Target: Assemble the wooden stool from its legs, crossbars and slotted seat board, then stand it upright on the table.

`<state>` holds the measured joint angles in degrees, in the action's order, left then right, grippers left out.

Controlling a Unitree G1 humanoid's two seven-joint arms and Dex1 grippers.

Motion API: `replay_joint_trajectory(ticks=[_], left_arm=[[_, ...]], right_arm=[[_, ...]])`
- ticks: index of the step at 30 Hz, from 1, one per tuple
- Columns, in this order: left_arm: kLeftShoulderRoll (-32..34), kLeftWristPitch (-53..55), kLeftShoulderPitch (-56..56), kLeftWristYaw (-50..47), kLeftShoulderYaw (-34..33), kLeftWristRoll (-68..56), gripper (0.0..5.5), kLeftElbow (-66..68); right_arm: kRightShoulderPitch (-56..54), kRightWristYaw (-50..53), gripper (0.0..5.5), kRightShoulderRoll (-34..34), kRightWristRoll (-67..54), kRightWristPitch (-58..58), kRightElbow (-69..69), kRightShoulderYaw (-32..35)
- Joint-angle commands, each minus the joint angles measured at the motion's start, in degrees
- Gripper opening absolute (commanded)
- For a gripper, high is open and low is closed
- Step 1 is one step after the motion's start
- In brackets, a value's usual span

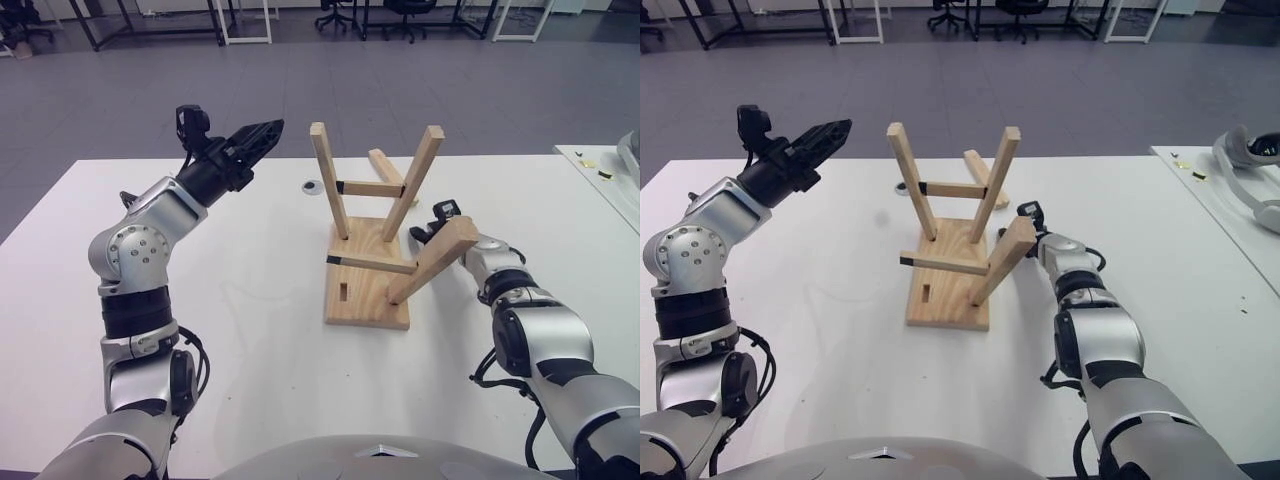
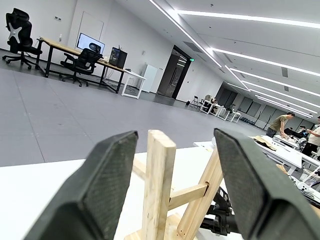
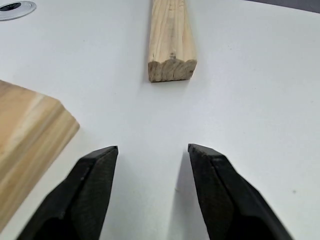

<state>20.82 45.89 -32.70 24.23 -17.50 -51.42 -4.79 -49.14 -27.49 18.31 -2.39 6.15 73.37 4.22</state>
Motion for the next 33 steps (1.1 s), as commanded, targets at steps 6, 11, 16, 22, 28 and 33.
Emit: replay_joint_trajectory(ticks=[6,11,16,22,28,33], left_arm=[[-0.09,-0.15,0.39,-0.83,0.17,0.54,2.81,-0.78],[-0.25,-0.20,0.71,-1.22,0.17,0.61,2.81,-0.85],[-0.19,-0.20,0.95,-1.69,0.29,1.00,2.81,-1.17],[0.10,0.09,1.14,-2.11,-0.08,0.87,2.81,-1.27],[0.88,0.26,0.64,-2.22,-0.65,0.70,2.81,-0.63],[0.91,-0.47,1.07,-3.61,-2.85,0.10,2.81,-0.95]], right_arm=[[-4.48,2.96,2.63,-1.76,2.33,5.85,2.18,0.14],[-5.30,6.28,2.63,-1.58,3.05,7.07,2.72,0.71],[-5.37,6.33,2.63,-1.56,2.43,7.35,2.81,1.97],[-4.35,4.25,2.97,-1.20,3.96,7.01,2.55,0.97],[-4.61,5.19,3.90,-0.71,4.23,6.03,2.49,1.48],[-4.61,6.84,4.20,-0.57,4.38,5.95,2.57,2.03]])
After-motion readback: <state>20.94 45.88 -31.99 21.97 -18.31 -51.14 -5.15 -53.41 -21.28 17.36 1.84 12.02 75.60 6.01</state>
